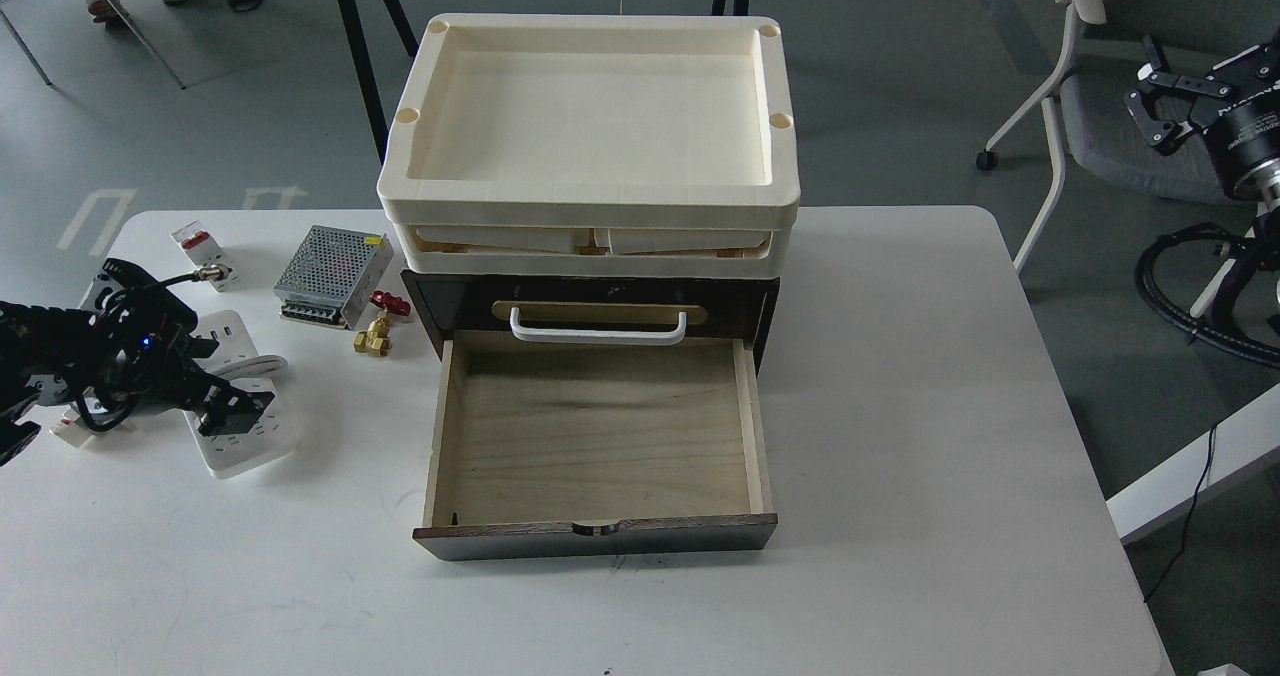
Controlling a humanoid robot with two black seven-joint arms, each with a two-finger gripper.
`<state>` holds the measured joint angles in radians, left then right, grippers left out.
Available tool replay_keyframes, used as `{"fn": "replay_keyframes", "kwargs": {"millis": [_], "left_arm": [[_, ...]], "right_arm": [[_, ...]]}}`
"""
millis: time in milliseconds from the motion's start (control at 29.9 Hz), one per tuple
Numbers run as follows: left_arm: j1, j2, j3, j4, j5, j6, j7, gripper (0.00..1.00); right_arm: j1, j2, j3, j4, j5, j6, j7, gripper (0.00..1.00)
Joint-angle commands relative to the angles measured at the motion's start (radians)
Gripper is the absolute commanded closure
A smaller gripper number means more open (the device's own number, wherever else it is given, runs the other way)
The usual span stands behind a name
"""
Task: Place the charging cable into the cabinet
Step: 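Reach the left gripper down to the white power strip and grasp it, then lift the power strip with the left gripper toward the open drawer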
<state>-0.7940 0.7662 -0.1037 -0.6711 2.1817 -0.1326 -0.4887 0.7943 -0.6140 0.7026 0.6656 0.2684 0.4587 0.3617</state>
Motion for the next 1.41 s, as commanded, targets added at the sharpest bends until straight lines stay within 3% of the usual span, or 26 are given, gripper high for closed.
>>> {"fn": "replay_keyframes", "kwargs": {"millis": [0, 100, 301, 435, 502, 669, 770, 904, 1071, 1172, 1372], "left_arm": [[0.001, 0.002, 0.001, 0.01, 0.0, 0.001, 0.0, 0.29], [0.004, 0.002, 0.002, 0.01, 0.0, 0.001, 0.0, 0.36], [0.009, 0.004, 0.003, 0.01, 0.0, 0.016, 0.0, 0.37], [0.009, 0.004, 0.003, 0.01, 0.0, 0.019, 0.0, 0.45], [0.007, 0.004, 0.003, 0.01, 0.0, 0.027, 0.0, 0.58], [0.006, 0.005, 0.003, 0.013, 0.0, 0.039, 0.0, 0.72], [0.009, 0.004, 0.003, 0.018, 0.0, 0.065, 0.0, 0.92], [-0.002, 0.005, -0.001, 0.018, 0.0, 0.07, 0.0, 0.97], [-0.045, 0.034, -0.001, -0.004, -0.025, 0.077, 0.0, 0.95], [-0.076, 0.105, -0.011, -0.066, -0.054, 0.053, 0.0, 0.94], [-0.079, 0.396, -0.016, -0.425, -0.189, -0.022, 0.0, 0.94]], "right_arm": [[-0.003, 0.0, 0.0, 0.0, 0.0, 0.0, 0.0, 0.0], [-0.006, 0.0, 0.0, 0.0, 0.0, 0.0, 0.0, 0.0], [-0.012, -0.003, 0.002, 0.0, 0.0, 0.0, 0.0, 0.0], [-0.018, -0.003, 0.002, 0.0, 0.0, 0.0, 0.0, 0.0], [-0.021, -0.003, 0.002, 0.0, 0.0, 0.0, 0.0, 0.0], [-0.024, -0.003, 0.002, 0.0, 0.002, 0.0, 0.0, 0.0], [-0.024, -0.003, 0.002, -0.001, 0.002, 0.0, 0.0, 0.0], [-0.026, -0.004, 0.003, -0.001, 0.0, 0.0, 0.0, 0.0], [-0.026, -0.004, 0.003, -0.003, 0.0, 0.0, 0.0, 0.0], [-0.026, -0.01, 0.003, -0.003, 0.0, 0.0, 0.002, 0.0], [-0.044, -0.012, 0.005, -0.003, 0.002, 0.001, 0.003, 0.0]]}}
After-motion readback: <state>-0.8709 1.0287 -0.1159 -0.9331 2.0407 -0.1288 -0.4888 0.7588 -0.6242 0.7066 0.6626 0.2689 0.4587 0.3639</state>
